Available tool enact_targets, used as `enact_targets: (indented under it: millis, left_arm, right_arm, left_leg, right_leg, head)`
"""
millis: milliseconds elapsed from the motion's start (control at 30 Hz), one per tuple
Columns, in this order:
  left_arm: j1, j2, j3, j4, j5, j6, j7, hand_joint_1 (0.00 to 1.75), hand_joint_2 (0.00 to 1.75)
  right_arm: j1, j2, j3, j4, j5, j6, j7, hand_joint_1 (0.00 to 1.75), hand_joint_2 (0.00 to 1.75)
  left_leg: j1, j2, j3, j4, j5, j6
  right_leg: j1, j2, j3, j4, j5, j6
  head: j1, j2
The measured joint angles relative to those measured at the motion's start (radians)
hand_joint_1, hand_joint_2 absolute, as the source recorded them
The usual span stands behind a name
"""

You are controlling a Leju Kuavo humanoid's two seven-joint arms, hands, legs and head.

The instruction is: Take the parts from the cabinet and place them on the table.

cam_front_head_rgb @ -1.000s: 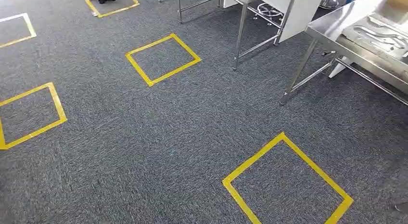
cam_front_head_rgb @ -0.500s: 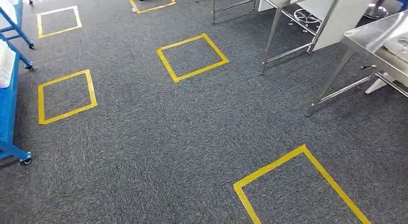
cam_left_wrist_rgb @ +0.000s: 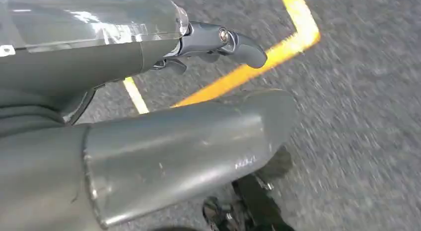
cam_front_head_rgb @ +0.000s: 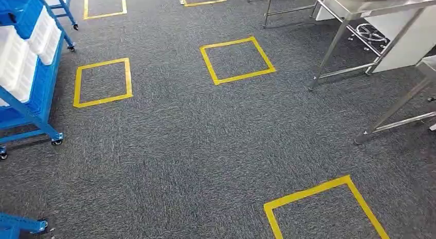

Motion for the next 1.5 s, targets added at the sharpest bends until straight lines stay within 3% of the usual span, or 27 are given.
enact_targets:
  millis: [67, 100, 133, 233, 267, 333, 400, 467, 500, 567, 600, 633, 767, 833, 867, 933, 967, 1000, 1067, 1100, 1133, 1267, 1300, 1333, 1367, 1433, 1500]
  left_arm:
    - [0.000, 0.000, 0.000, 0.000, -0.002, 0.000, 0.003, 0.00, 0.00]
    - [0.000, 0.000, 0.000, 0.000, -0.002, 0.000, 0.003, 0.00, 0.00]
    - [-0.004, -0.001, 0.000, 0.000, -0.002, 0.000, 0.004, 0.00, 0.00]
    - [-0.001, -0.001, 0.000, 0.000, -0.011, 0.000, 0.003, 0.00, 0.00]
    - [0.001, 0.000, 0.000, 0.000, -0.013, 0.000, 0.003, 0.00, 0.00]
    - [0.001, -0.001, 0.000, 0.001, -0.018, -0.001, 0.004, 0.00, 0.00]
    - [-0.007, 0.000, 0.000, 0.001, -0.017, -0.001, 0.004, 0.00, 0.00]
    - [-0.004, 0.000, 0.000, 0.001, -0.018, -0.002, 0.006, 0.00, 0.00]
    - [-0.001, 0.000, 0.000, 0.001, -0.018, -0.002, 0.008, 0.00, 0.00]
    - [-0.001, 0.001, 0.000, 0.001, -0.019, -0.002, 0.009, 0.00, 0.00]
    - [-0.003, 0.001, 0.000, 0.001, -0.019, -0.002, 0.009, 0.00, 0.00]
    - [-0.007, 0.000, 0.000, 0.002, -0.019, -0.002, 0.010, 0.00, 0.00]
    - [0.000, 0.002, 0.000, 0.002, -0.019, -0.002, 0.011, 0.00, 0.00]
    - [-0.001, 0.002, 0.000, 0.002, -0.019, -0.002, 0.011, 0.00, 0.00]
    - [-0.006, 0.002, 0.000, 0.002, -0.019, -0.002, 0.011, 0.00, 0.00]
    - [-0.008, 0.002, 0.000, 0.002, -0.019, -0.002, 0.011, 0.00, 0.00]
    - [-0.007, 0.002, 0.000, 0.002, -0.019, -0.002, 0.011, 0.00, 0.00]
    - [-0.007, 0.002, 0.000, 0.002, -0.019, -0.002, 0.011, 0.00, 0.00]
    - [-0.005, 0.002, 0.000, 0.002, -0.020, -0.002, 0.011, 0.00, 0.00]
    - [-0.007, 0.001, 0.000, 0.002, -0.021, -0.002, 0.011, 0.00, 0.00]
    - [-0.008, -0.003, -0.001, 0.005, -0.022, -0.003, 0.011, 0.00, 0.00]
    - [-0.007, -0.003, -0.002, 0.005, -0.033, -0.003, 0.007, 0.00, 0.00]
    - [-0.006, 0.002, -0.002, 0.005, -0.035, -0.003, 0.006, 0.00, 0.00]
    - [-0.006, 0.001, -0.002, 0.005, -0.037, -0.003, 0.005, 0.00, 0.00]
    - [-0.011, 0.000, -0.002, 0.005, -0.037, -0.003, 0.002, 0.00, 0.00]
    - [-0.015, 0.000, -0.003, 0.005, -0.037, -0.003, 0.002, 0.00, 0.00]
    - [-0.011, 0.002, -0.003, 0.005, -0.037, -0.003, 0.004, 0.00, 0.00]
  right_arm:
    - [0.000, -0.003, 0.000, 0.000, 0.005, 0.000, -0.002, 0.00, 0.00]
    - [0.001, -0.005, 0.000, 0.000, 0.008, -0.001, -0.003, 0.00, 0.00]
    - [0.001, -0.007, 0.000, 0.000, 0.012, -0.002, -0.006, 0.00, 0.00]
    - [-0.008, -0.009, 0.000, 0.000, 0.017, -0.003, -0.014, 0.00, 0.00]
    - [-0.009, -0.008, 0.001, 0.000, 0.018, -0.003, -0.015, 0.00, 0.00]
    - [-0.007, -0.008, 0.001, 0.000, 0.021, -0.002, -0.016, 0.00, 0.00]
    - [-0.001, -0.009, 0.001, 0.000, 0.022, 0.000, -0.015, 0.00, 0.00]
    - [-0.001, -0.010, 0.000, 0.000, 0.023, 0.000, -0.014, 0.00, 0.00]
    - [-0.002, -0.011, 0.000, 0.000, 0.025, 0.000, -0.014, 0.00, 0.00]
    - [-0.004, -0.011, 0.001, 0.000, 0.028, 0.001, -0.014, 0.00, 0.00]
    - [-0.004, -0.011, 0.001, 0.000, 0.028, 0.001, -0.014, 0.00, 0.00]
    - [-0.004, -0.014, 0.001, 0.000, 0.028, 0.001, -0.014, 0.00, 0.00]
    - [-0.017, -0.014, 0.001, 0.000, 0.029, 0.001, -0.014, 0.00, 0.00]
    - [-0.014, -0.014, 0.001, 0.000, 0.029, 0.002, -0.015, 0.00, 0.00]
    - [-0.013, -0.013, 0.001, 0.000, 0.029, 0.003, -0.014, 0.00, 0.00]
    - [-0.008, -0.014, 0.001, 0.000, 0.029, 0.003, -0.014, 0.00, 0.00]
    - [-0.007, -0.014, 0.001, 0.000, 0.029, 0.002, -0.014, 0.00, 0.00]
    - [-0.006, -0.014, 0.001, 0.000, 0.029, 0.002, -0.014, 0.00, 0.00]
    - [-0.007, -0.014, 0.001, 0.000, 0.029, 0.003, -0.014, 0.00, 0.00]
    - [-0.005, -0.017, 0.001, 0.000, 0.029, 0.003, -0.014, 0.00, 0.00]
    - [-0.005, -0.022, 0.001, 0.000, 0.029, 0.003, -0.015, 0.00, 0.00]
    - [-0.012, -0.023, 0.001, 0.000, 0.033, 0.004, -0.019, 0.00, 0.00]
    - [-0.013, -0.022, 0.000, 0.000, 0.035, 0.005, -0.019, 0.00, 0.00]
    - [-0.010, -0.022, 0.000, 0.000, 0.037, 0.005, -0.019, 0.00, 0.00]
    - [-0.008, -0.022, 0.000, 0.000, 0.039, 0.006, -0.019, 0.00, 0.00]
    - [-0.006, -0.022, -0.002, 0.000, 0.040, 0.008, -0.013, 0.00, 0.00]
    - [-0.007, -0.022, -0.004, 0.000, 0.047, 0.010, -0.012, 0.00, 0.00]
  left_leg:
    - [0.001, -0.028, 0.000, 0.005, 0.000, -0.005]
    - [0.003, -0.038, -0.003, 0.007, 0.001, -0.008]
    - [-0.003, -0.047, -0.008, 0.014, -0.001, -0.017]
    - [0.008, -0.079, -0.017, 0.001, 0.013, -0.040]
    - [0.004, -0.088, -0.019, 0.004, 0.012, -0.047]
    - [0.002, 0.006, -0.052, 0.075, -0.042, -0.046]
    - [0.005, 0.038, -0.126, 0.237, -0.125, -0.053]
    - [0.010, 0.047, -0.158, 0.315, -0.141, -0.061]
    - [0.013, 0.051, -0.138, 0.282, -0.116, -0.064]
    - [0.017, 0.073, -0.042, 0.109, -0.036, -0.066]
    - [0.017, 0.118, 0.002, 0.031, -0.016, -0.065]
    - [0.010, 0.125, 0.006, 0.020, -0.022, -0.056]
    - [0.007, 0.082, 0.001, 0.011, -0.014, -0.023]
    - [0.010, 0.066, 0.003, 0.005, -0.006, -0.009]
    - [0.008, 0.056, 0.000, 0.005, -0.004, -0.005]
    - [0.001, 0.031, -0.003, 0.005, -0.003, -0.001]
    - [-0.003, 0.016, -0.003, 0.005, -0.002, 0.000]
    - [-0.006, 0.002, -0.002, 0.005, -0.002, 0.001]
    - [-0.009, -0.027, 0.003, 0.005, -0.002, 0.001]
    - [-0.008, -0.036, 0.005, 0.005, -0.001, 0.001]
    - [-0.009, -0.047, 0.002, 0.006, 0.000, -0.001]
    - [-0.001, -0.095, -0.007, -0.007, 0.011, -0.025]
    - [-0.006, -0.073, -0.007, 0.005, 0.005, -0.022]
    - [-0.011, -0.011, -0.022, 0.035, -0.021, -0.026]
    - [-0.008, 0.021, -0.055, 0.101, -0.063, -0.032]
    - [0.003, 0.041, -0.126, 0.249, -0.128, -0.047]
    - [0.012, 0.047, -0.139, 0.279, -0.120, -0.060]
  right_leg:
    - [-0.001, 0.029, 0.081, -0.177, 0.100, -0.008]
    - [-0.003, 0.086, 0.106, -0.236, 0.106, -0.015]
    - [0.000, 0.095, 0.106, -0.248, 0.104, -0.015]
    - [0.008, 0.060, 0.107, -0.248, 0.110, -0.028]
    - [-0.005, 0.043, 0.110, -0.265, 0.120, -0.039]
    - [0.001, 0.017, 0.116, -0.276, 0.126, -0.052]
    - [0.007, -0.016, 0.114, -0.275, 0.125, -0.054]
    - [0.008, -0.046, 0.112, -0.273, 0.122, -0.054]
    - [0.008, -0.058, 0.112, -0.271, 0.120, -0.052]
    - [0.006, -0.082, 0.116, -0.264, 0.113, -0.043]
    - [0.009, -0.091, 0.119, -0.258, 0.107, -0.035]
    - [0.014, -0.102, 0.118, -0.252, 0.099, -0.026]
    - [0.008, -0.128, 0.130, -0.259, 0.098, -0.004]
    - [0.000, -0.042, 0.107, -0.201, 0.048, 0.004]
    - [0.001, -0.017, 0.070, -0.125, 0.004, 0.004]
    - [0.001, -0.004, -0.007, 0.025, -0.052, 0.002]
    - [0.002, -0.002, -0.030, 0.058, -0.047, -0.002]
    - [0.005, 0.000, -0.025, 0.035, -0.016, -0.009]
    - [0.018, 0.019, 0.038, -0.117, 0.087, -0.031]
    - [0.025, 0.057, 0.076, -0.206, 0.133, -0.042]
    - [0.025, 0.109, 0.093, -0.247, 0.127, -0.056]
    - [0.032, 0.060, 0.100, -0.269, 0.138, -0.066]
    - [0.014, 0.040, 0.112, -0.297, 0.152, -0.063]
    - [0.018, 0.029, 0.121, -0.310, 0.154, -0.065]
    - [0.019, 0.011, 0.123, -0.311, 0.155, -0.067]
    - [0.021, -0.022, 0.122, -0.308, 0.150, -0.066]
    - [0.017, -0.049, 0.121, -0.301, 0.143, -0.060]
  head:
    - [0.000, 0.000]
    - [0.000, 0.000]
    - [-0.001, 0.000]
    - [0.000, 0.000]
    - [-0.002, 0.000]
    - [-0.009, 0.000]
    - [-0.011, 0.000]
    - [-0.011, 0.000]
    - [-0.011, 0.000]
    - [-0.011, 0.000]
    - [-0.012, 0.000]
    - [-0.013, 0.000]
    - [-0.006, 0.000]
    - [0.002, 0.000]
    - [0.003, 0.000]
    - [0.004, 0.000]
    - [0.003, 0.000]
    - [0.003, 0.000]
    - [0.003, 0.000]
    - [0.003, 0.000]
    - [0.001, 0.000]
    - [0.004, 0.000]
    - [0.003, 0.000]
    - [0.002, 0.000]
    - [-0.006, 0.000]
    - [-0.005, 0.000]
    - [-0.006, 0.000]
